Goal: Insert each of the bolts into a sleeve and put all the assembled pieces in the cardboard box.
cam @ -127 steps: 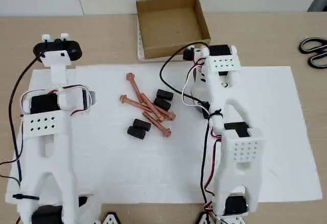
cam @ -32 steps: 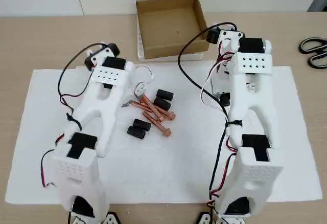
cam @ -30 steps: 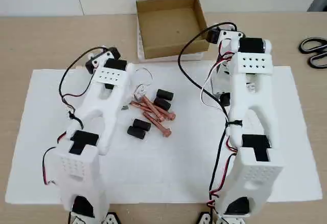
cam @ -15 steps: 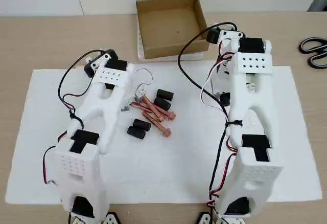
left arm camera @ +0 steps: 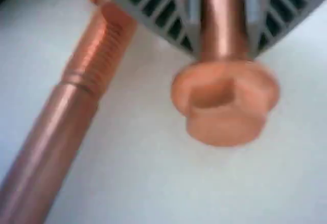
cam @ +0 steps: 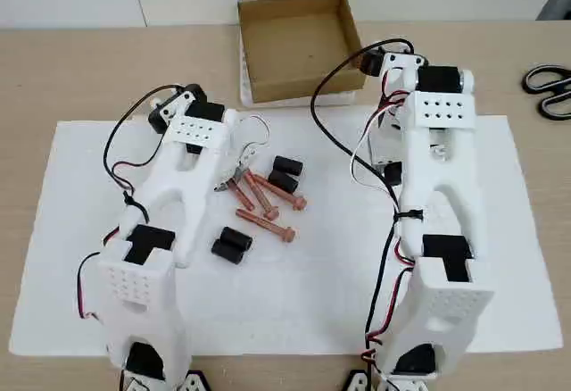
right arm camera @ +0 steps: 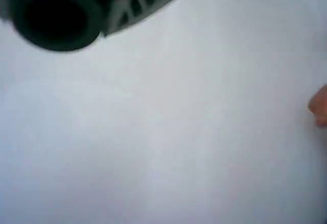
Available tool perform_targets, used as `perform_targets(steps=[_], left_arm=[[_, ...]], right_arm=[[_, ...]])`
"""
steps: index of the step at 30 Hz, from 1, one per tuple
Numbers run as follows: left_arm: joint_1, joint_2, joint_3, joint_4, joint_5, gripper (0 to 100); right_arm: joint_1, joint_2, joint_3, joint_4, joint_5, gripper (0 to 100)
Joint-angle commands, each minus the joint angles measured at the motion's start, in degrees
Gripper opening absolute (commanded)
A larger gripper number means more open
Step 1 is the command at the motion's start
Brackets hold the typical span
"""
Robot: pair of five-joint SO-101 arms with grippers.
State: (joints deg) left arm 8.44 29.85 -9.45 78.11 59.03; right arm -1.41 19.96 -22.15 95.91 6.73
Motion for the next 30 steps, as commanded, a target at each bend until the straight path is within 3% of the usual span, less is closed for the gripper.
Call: perform_targets(steps=[1, 9, 12, 23, 30], left_arm=[[-0.3, -0.6, -3.1, -0.4, 0.2, 1], [-0.4, -0.7, -4.6, -0.3, -0.6, 1], [-0.8, -0.8, -5.9, 1.1, -5.2, 1], [-6.3, -0.4, -26.1, 21.9, -24.4, 1], [-8.2, -0.3, -22.9, 22.3, -38.4, 1]], right_arm=[[0.1, -3.5, 0.6, -0.9, 0.1, 0.4], [0.2, -3.5, 1.9, -2.1, 0.1, 0.4], [0.2, -3.5, 1.9, -2.1, 0.1, 0.4], [0.2, -3.5, 2.0, -2.6, 0.1, 0.4], [0.2, -3.5, 2.0, -2.6, 0.1, 0.4]])
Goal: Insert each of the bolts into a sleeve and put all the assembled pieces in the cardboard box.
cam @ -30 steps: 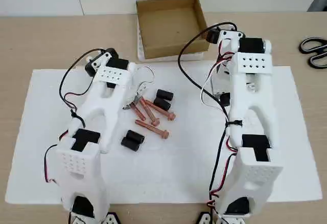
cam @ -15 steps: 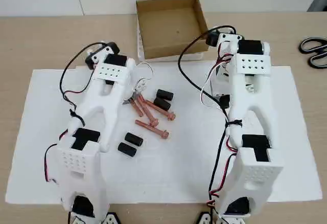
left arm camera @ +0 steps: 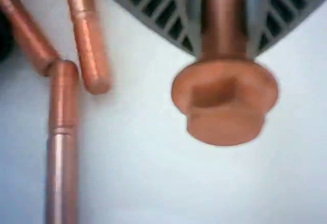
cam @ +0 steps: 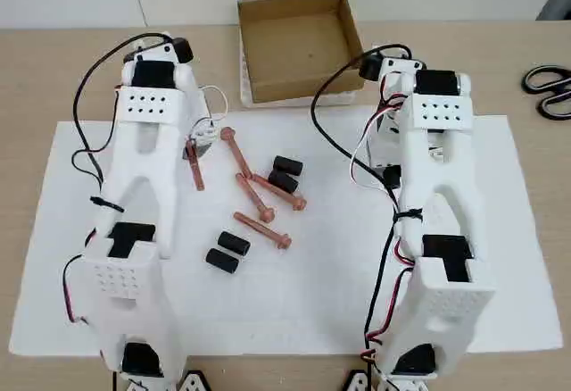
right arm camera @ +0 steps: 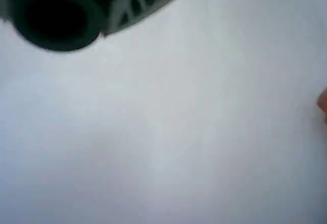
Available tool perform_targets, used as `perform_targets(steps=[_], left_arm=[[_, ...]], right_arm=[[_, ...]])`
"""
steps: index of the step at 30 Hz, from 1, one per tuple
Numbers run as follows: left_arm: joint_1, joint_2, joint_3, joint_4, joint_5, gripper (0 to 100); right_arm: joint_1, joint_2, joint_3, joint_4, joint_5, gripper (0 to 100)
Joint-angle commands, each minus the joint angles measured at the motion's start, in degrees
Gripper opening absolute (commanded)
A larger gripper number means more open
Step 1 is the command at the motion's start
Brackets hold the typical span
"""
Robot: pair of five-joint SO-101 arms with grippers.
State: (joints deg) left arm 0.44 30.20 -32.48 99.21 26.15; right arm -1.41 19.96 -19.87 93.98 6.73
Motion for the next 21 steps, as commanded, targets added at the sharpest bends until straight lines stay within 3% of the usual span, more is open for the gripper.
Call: perform_targets(steps=[1, 5, 7, 21], left_arm=[[-0.2, -0.4, 0.9, 1.2, -9.1, 1], [-0.2, 1.1, 4.9, 0.2, -26.3, 1], [-0.2, 3.0, 6.1, 0.2, -31.3, 1], [-2.4, 8.6, 6.3, -3.3, -31.1, 1]], right_arm=[[0.2, -3.5, -0.3, -0.7, 0.1, 0.4], [0.2, -3.5, -0.3, -0.6, 0.1, 0.4], [0.4, -3.5, -0.3, -0.6, 0.2, 0.4], [0.8, -3.9, -0.5, -0.1, 0.2, 0.4]])
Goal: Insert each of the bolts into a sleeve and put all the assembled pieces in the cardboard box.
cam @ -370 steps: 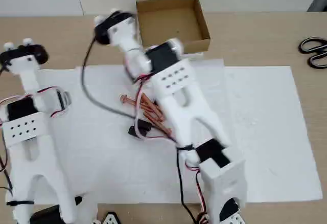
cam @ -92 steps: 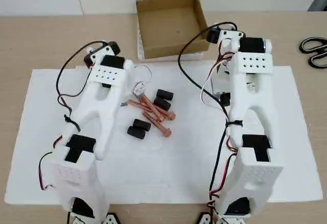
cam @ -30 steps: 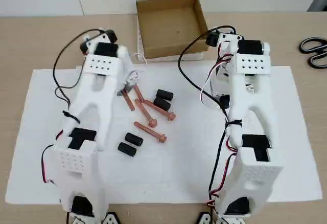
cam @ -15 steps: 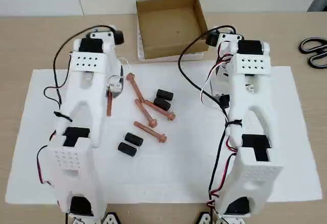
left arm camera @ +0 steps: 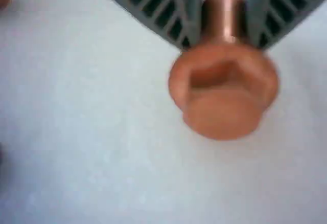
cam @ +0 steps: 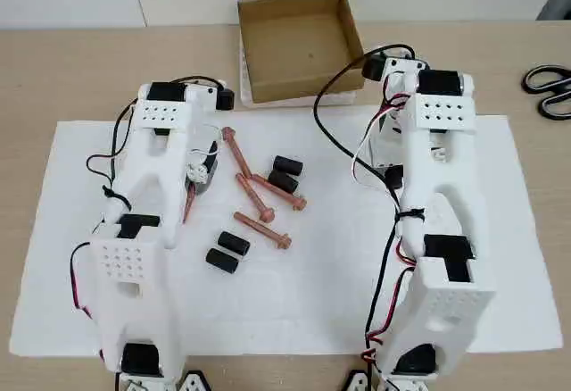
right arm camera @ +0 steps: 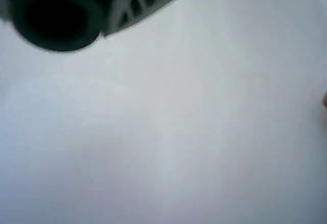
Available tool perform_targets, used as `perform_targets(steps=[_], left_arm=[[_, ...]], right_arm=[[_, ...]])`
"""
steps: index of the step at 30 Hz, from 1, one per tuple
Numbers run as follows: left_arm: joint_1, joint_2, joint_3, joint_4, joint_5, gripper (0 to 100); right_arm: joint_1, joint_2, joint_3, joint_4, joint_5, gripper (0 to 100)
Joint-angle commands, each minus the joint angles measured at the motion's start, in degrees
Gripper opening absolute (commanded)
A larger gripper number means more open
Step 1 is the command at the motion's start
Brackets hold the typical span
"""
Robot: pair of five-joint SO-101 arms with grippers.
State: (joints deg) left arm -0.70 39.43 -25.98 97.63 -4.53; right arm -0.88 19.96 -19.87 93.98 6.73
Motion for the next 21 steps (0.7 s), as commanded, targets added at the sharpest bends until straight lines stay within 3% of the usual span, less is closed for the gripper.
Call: perform_targets(steps=[1, 9, 21], left_arm=[[-1.2, -0.5, -0.2, -1.7, -0.4, 1], [-1.0, -0.7, -0.6, -3.0, -0.4, 8], [-1.1, -0.3, -2.3, -4.0, -0.3, 8]], right_arm=[[0.3, -3.8, -0.5, 0.0, 0.1, 0.4], [0.3, -3.8, -0.5, 0.0, 0.1, 0.4], [0.3, -3.6, -0.5, -0.3, 0.1, 0.4]])
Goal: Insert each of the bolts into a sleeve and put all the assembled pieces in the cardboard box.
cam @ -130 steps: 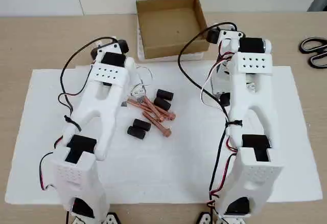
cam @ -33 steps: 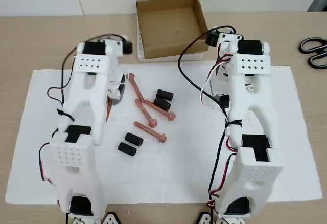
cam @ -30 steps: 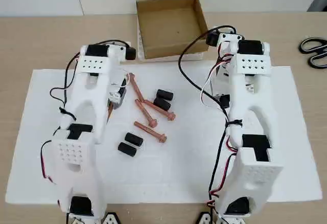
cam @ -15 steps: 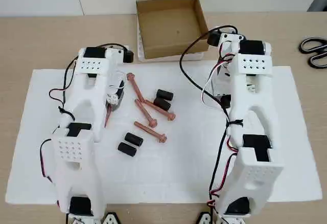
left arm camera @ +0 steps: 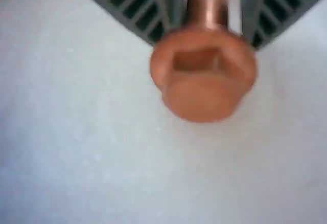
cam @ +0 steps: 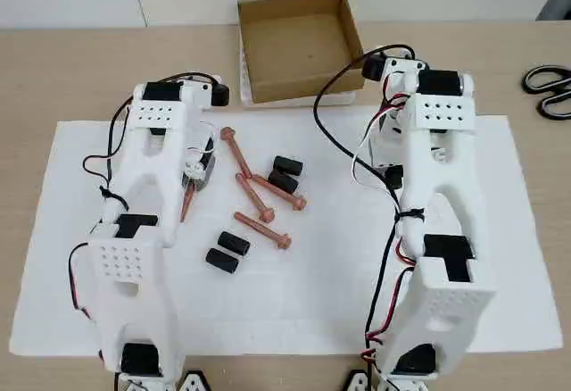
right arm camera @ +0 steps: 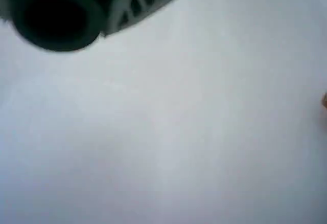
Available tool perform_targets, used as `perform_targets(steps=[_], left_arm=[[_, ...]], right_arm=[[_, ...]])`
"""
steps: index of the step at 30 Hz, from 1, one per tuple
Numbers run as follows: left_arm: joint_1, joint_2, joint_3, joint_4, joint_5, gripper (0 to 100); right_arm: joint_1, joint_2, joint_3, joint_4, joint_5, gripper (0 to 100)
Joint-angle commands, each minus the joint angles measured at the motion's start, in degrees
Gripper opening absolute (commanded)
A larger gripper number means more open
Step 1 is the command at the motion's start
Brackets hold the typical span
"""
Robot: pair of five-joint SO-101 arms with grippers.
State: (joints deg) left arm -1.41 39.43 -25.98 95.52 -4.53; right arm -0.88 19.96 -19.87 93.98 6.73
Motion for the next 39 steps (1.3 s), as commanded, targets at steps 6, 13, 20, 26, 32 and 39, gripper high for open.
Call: perform_targets(steps=[6, 13, 20, 26, 32, 39], left_arm=[[-0.3, -0.2, -2.4, -2.5, -0.2, 8], [-0.4, -0.2, -2.2, -4.0, -0.1, 8], [-0.4, -0.1, -2.1, -4.1, -0.1, 8], [-0.4, 2.8, -2.2, -4.8, -0.1, 6], [-0.4, 5.6, -2.8, -5.6, 1.9, 1], [0.4, 5.5, -10.6, 0.4, 2.0, 1]], right_arm=[[0.3, -3.6, -0.5, 0.0, 0.1, 0.4], [0.2, -3.6, -0.5, 0.0, 0.1, 0.4], [0.2, -3.6, -0.5, 0.0, 0.0, 0.4], [0.1, -3.6, -0.5, 0.0, 0.0, 0.4], [0.2, -3.6, -0.5, 0.0, 0.0, 0.4], [0.1, -3.7, -0.5, 0.0, 0.0, 0.4]])
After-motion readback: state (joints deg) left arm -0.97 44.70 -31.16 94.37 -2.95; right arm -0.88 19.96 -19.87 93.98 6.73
